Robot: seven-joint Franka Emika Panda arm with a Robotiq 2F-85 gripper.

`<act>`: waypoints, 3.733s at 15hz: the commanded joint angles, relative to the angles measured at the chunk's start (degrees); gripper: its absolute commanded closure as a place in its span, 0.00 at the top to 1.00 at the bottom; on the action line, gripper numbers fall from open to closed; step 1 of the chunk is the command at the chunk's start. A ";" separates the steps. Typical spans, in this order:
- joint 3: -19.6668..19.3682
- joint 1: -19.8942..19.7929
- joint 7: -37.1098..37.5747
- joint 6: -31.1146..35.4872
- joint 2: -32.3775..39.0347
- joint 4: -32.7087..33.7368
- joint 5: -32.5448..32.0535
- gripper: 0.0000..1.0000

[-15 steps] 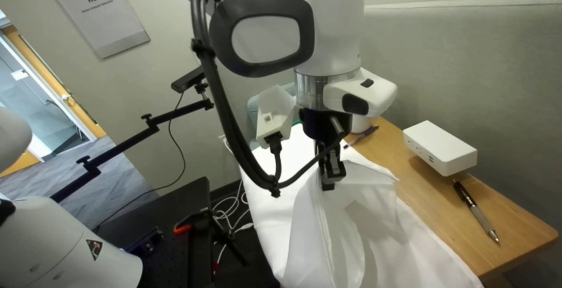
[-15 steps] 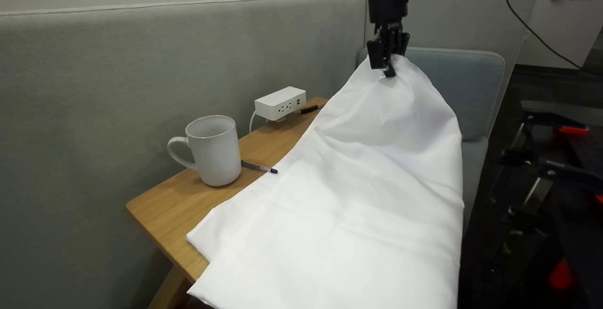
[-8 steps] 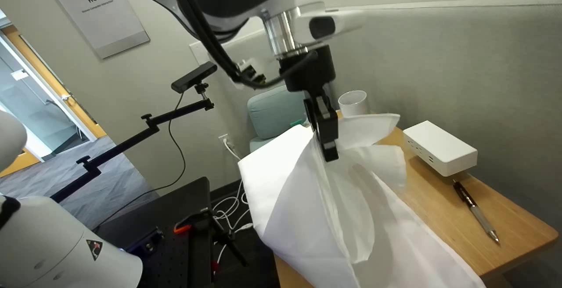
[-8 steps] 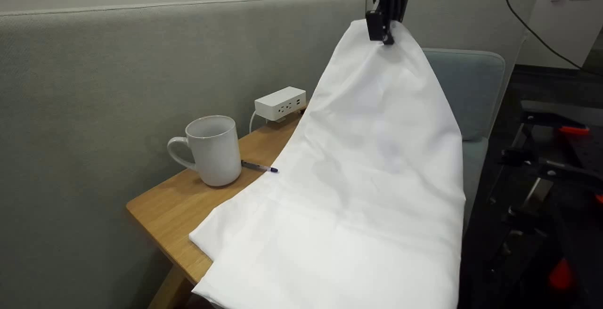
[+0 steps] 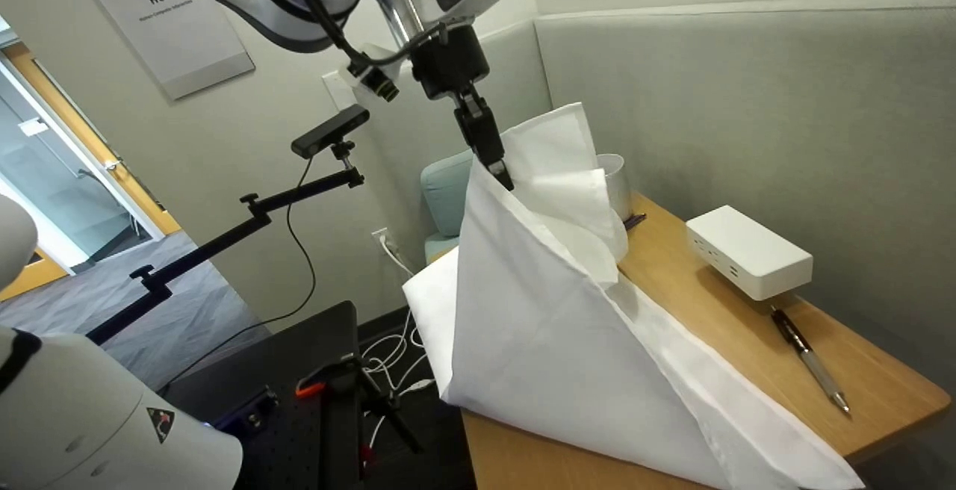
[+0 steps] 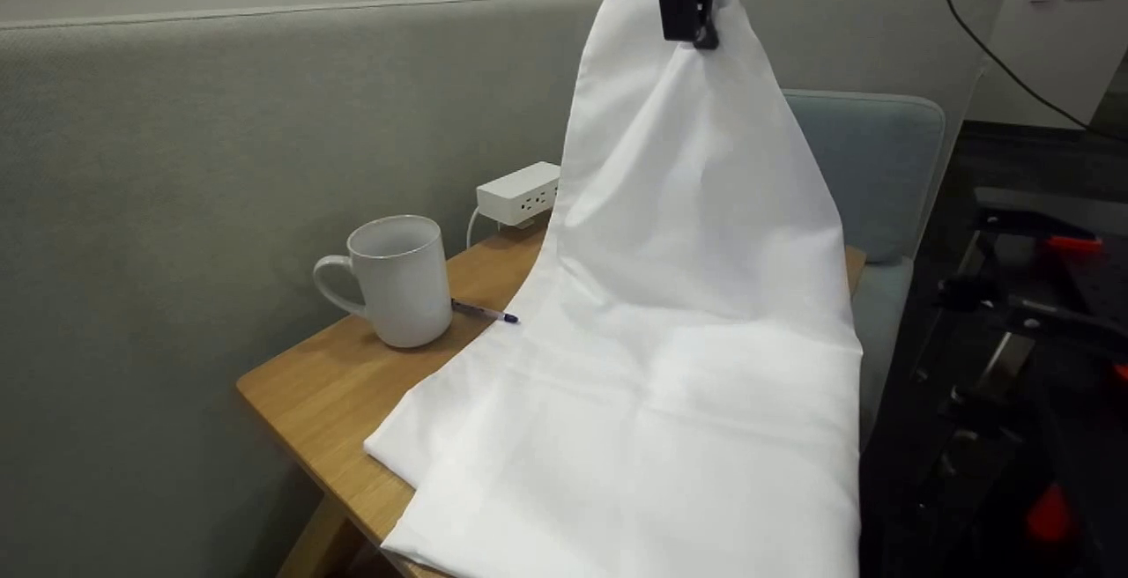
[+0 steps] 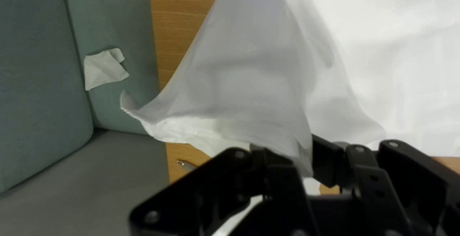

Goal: Fold the cloth

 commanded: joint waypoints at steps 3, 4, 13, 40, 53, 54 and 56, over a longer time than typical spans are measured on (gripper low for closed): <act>3.56 2.48 -1.94 0.30 -0.90 -3.11 7.78 0.02; 3.99 2.79 -2.88 0.22 -0.81 -3.44 8.91 0.02; 4.86 3.54 -6.07 -0.10 0.78 -3.40 11.28 0.07; 6.35 11.00 -9.05 1.03 11.91 3.57 13.52 0.84; -1.72 1.69 11.91 -0.11 4.14 -2.47 6.08 1.00; -2.36 0.76 12.88 1.65 4.58 -2.97 5.82 1.00; -3.98 -0.91 15.62 5.66 5.76 -3.98 4.55 1.00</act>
